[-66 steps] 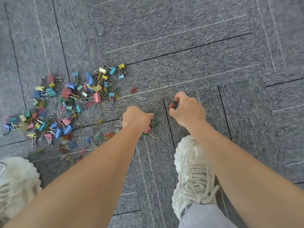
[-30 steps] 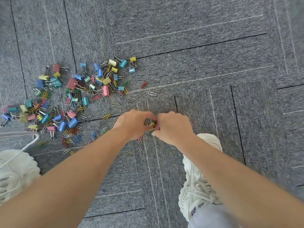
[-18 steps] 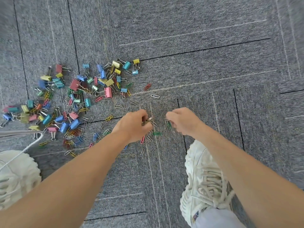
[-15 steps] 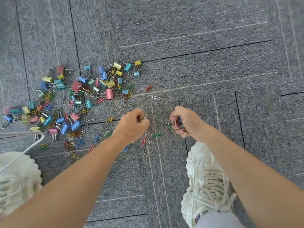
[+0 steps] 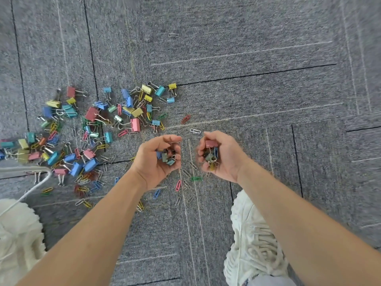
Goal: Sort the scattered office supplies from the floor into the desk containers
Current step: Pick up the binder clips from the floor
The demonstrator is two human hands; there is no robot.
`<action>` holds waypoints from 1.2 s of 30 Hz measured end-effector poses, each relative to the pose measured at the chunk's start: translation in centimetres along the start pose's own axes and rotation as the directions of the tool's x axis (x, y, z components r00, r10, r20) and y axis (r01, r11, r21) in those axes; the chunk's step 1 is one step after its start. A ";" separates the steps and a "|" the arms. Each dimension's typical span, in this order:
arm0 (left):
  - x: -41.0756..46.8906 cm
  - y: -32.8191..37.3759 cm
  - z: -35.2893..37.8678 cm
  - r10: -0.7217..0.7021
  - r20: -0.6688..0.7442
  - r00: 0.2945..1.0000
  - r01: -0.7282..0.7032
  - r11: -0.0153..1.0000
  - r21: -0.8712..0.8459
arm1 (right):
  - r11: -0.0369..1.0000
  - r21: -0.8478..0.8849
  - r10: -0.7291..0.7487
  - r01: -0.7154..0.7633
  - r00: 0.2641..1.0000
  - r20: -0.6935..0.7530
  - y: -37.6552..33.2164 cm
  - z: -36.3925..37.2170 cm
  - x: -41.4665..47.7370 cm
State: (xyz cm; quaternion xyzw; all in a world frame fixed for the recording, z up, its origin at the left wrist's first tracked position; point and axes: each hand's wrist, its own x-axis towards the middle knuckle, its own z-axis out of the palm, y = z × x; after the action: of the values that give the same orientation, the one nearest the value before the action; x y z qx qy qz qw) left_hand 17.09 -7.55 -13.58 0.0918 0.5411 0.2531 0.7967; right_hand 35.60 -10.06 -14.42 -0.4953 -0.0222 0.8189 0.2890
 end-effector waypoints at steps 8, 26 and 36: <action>-0.8 3.1 0.2 -0.170 -0.078 0.982 0.159 0.978 -0.135 | 0.997 0.074 -0.018 0.038 0.968 -0.250 -0.8 3.1 0.9; -46.4 20.6 1.2 0.452 -0.336 0.826 -0.342 0.877 0.337 | 0.074 -0.910 -0.512 0.408 0.799 0.317 -8.7 39.7 -34.4; -78.4 14.4 -2.7 0.894 -0.320 0.314 -0.484 0.440 0.756 | -0.372 -0.794 -0.506 0.481 0.612 0.608 3.7 56.6 -57.5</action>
State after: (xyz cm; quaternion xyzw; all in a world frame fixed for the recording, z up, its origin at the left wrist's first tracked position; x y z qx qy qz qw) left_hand -12.21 -35.01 55.29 0.4392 0.7376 0.4384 0.2662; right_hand 6.97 -27.43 59.05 -0.4776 -0.8025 0.3116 0.1753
